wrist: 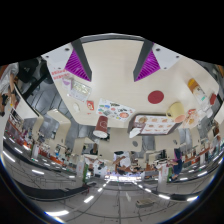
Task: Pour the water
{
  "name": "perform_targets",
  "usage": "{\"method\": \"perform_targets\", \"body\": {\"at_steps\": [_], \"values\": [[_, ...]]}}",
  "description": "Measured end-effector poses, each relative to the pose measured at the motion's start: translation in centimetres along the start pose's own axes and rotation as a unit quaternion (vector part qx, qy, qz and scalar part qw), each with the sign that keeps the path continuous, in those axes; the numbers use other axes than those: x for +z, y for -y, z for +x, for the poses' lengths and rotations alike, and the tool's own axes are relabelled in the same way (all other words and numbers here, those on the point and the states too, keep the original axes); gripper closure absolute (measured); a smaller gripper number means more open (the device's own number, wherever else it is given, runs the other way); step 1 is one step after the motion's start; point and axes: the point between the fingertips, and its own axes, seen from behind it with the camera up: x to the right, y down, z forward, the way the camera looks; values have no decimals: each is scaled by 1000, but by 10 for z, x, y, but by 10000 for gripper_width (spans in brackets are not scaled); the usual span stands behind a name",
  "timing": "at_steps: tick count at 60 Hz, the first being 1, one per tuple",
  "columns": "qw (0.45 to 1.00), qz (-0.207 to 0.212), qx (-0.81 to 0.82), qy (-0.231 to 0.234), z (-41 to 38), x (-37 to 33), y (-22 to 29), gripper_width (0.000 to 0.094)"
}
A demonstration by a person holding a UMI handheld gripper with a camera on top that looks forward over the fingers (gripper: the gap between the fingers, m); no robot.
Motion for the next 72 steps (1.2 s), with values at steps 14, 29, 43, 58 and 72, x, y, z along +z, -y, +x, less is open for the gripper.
{"method": "perform_targets", "body": {"at_steps": [14, 29, 43, 58, 72], "values": [[1000, -3, 6, -8, -36, -20, -17, 93], [999, -11, 14, 28, -148, -45, -55, 86], [996, 19, 20, 85, -291, -42, -51, 90], [990, 75, 20, 120, -399, 2, -6, 85], [991, 103, 20, 83, -410, 55, 16, 108]]}}
